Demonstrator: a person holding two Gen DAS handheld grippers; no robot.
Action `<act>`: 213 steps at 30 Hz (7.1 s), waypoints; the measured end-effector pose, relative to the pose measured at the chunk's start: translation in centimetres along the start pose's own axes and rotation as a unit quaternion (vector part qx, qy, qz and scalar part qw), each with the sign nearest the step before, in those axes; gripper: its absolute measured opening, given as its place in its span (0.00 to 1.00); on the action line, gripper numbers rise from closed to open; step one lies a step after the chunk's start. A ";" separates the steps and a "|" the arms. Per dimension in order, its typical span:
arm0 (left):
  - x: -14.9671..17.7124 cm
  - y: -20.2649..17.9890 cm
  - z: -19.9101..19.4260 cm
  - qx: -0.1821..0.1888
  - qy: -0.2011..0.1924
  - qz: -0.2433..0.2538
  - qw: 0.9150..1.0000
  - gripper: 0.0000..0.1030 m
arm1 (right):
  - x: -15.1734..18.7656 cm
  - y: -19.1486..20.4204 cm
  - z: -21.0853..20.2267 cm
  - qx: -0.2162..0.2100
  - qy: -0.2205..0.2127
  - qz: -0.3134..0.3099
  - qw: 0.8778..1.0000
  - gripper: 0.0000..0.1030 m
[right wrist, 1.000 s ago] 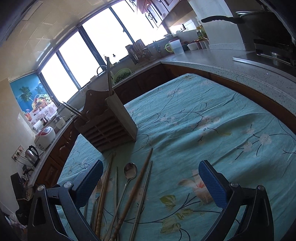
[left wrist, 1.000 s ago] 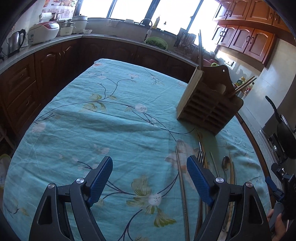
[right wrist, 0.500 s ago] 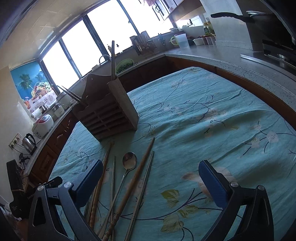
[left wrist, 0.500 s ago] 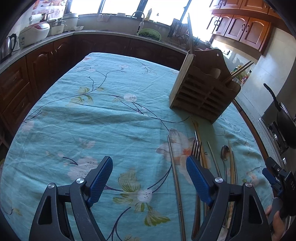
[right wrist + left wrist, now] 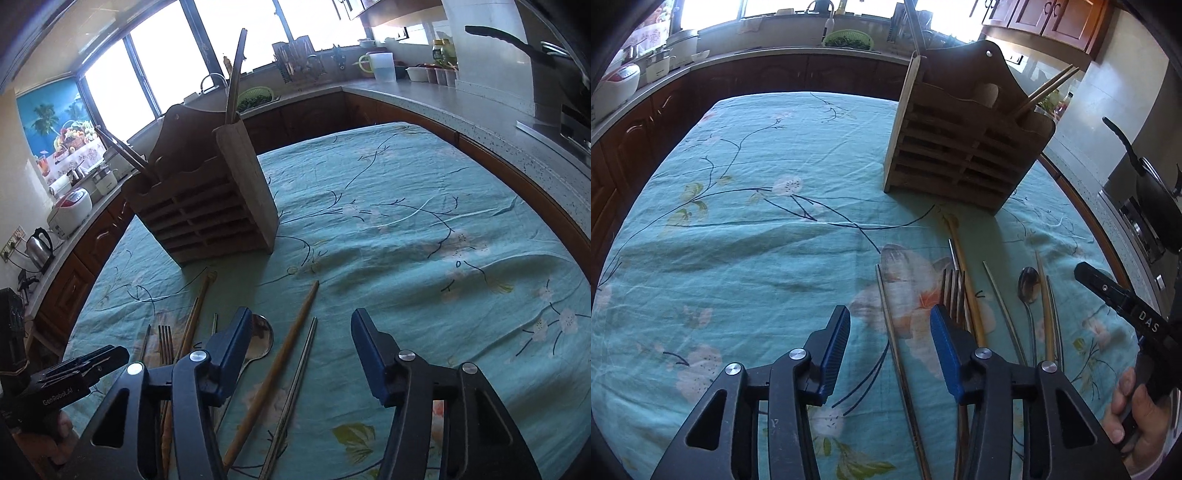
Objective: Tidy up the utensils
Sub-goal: 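Close the right tool on a chopstick while the left tool grasps another chopstick, then carry both chopsticks up and lower them into the wooden caddy, then open both tools to release the chopsticks inside the caddy, then move both open tools back down to the loose utensils on the cloth, then close the left tool on a metal fork while the right tool grasps a metal spoon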
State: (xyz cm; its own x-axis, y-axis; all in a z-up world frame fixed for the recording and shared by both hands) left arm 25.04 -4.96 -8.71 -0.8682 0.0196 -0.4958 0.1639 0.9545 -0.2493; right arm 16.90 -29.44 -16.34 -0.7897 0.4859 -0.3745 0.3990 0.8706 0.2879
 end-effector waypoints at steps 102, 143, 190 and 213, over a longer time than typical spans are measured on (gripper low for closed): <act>-16.6 -1.3 -5.1 0.044 -0.295 -0.010 0.954 0.02 | -19.9 6.6 -8.0 -0.038 -0.243 -0.039 0.968 0.05; -9.5 2.5 -5.7 0.019 -0.228 -0.053 0.972 0.79 | -12.9 1.4 -10.3 -0.092 -0.217 0.045 0.971 1.00; 2.9 0.2 -2.1 0.035 -0.056 -0.025 0.998 0.70 | 2.8 0.6 -3.5 -0.072 -0.026 0.027 0.997 0.73; -1.2 -2.9 3.6 0.047 0.001 0.053 0.997 0.54 | 1.0 1.6 4.2 -0.064 0.077 -0.043 0.994 0.02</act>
State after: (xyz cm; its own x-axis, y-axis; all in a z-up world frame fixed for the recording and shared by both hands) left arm 27.32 -8.83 -10.39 -0.8444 0.1197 -0.5222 0.2983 0.9147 -0.2726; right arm 18.77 -27.21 -19.94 -0.8837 0.3848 -0.2664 0.2733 0.8863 0.3738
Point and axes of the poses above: each gripper's, at about its wrist camera, not at the fingertips, and z roughly the way its jaws point, y to its left, x to its underside, the point moved 7 cm from there along z, roughly the way its jaws point, and after that the axes turned 5 degrees about y, right-handed, at the moved point
